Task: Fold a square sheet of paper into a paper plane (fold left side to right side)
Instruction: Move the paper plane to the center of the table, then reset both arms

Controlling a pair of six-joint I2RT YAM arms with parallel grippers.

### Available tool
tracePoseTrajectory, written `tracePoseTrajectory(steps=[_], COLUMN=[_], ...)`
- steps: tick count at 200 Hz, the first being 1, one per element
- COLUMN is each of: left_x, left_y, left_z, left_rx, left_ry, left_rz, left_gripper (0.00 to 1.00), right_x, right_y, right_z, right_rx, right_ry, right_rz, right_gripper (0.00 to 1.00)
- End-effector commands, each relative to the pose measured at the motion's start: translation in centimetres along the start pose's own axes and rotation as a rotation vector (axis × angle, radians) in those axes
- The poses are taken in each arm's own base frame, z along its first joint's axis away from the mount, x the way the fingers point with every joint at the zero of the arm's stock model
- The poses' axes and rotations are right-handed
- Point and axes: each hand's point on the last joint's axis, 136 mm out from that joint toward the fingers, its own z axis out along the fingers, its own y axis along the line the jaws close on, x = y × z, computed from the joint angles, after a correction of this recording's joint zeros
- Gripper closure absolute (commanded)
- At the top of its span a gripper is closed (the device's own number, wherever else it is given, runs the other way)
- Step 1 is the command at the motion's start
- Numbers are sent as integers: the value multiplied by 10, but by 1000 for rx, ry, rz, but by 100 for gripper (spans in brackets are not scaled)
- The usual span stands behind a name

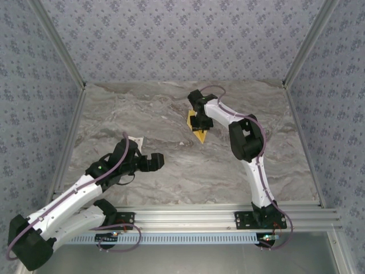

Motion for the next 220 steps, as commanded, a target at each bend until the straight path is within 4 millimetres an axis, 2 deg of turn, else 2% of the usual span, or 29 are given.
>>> tracePoseTrajectory(steps=[1, 62, 119, 136, 148, 173, 199, 206, 220], left_x=[-3, -7, -26, -36, -45, -70, -100, -107, -121], left_y=[-5, -14, -27, -24, -22, -12, 16, 23, 40], left_z=[-4, 3, 10, 9, 7, -1, -16, -20, -28], left_rx=[21, 47, 82, 75, 75, 57, -65, -105, -198], left_ry=[-2, 17, 15, -12, -38, -150, -321, -371, -461], left_rz=[4, 27, 28, 21, 14, -19, -38, -33, -6], left_gripper=[2, 2, 2, 2, 2, 2, 2, 2, 2], right_x=[8, 0, 8, 14, 18, 31, 51, 60, 73], right_y=[-2, -4, -7, -12, -18, -43, -94, -110, -138], right_z=[2, -36, -101, -121, -142, -183, -207, -199, -195], right_rx=[4, 29, 40, 24, 4, -3, 87, 117, 146], right_ry=[45, -21, -118, -169, -240, -415, -578, -593, -636], right_rz=[-6, -13, -31, -29, -21, -4, 49, 69, 125], right_gripper=[65, 62, 50, 48, 44, 26, 5, 1, 0])
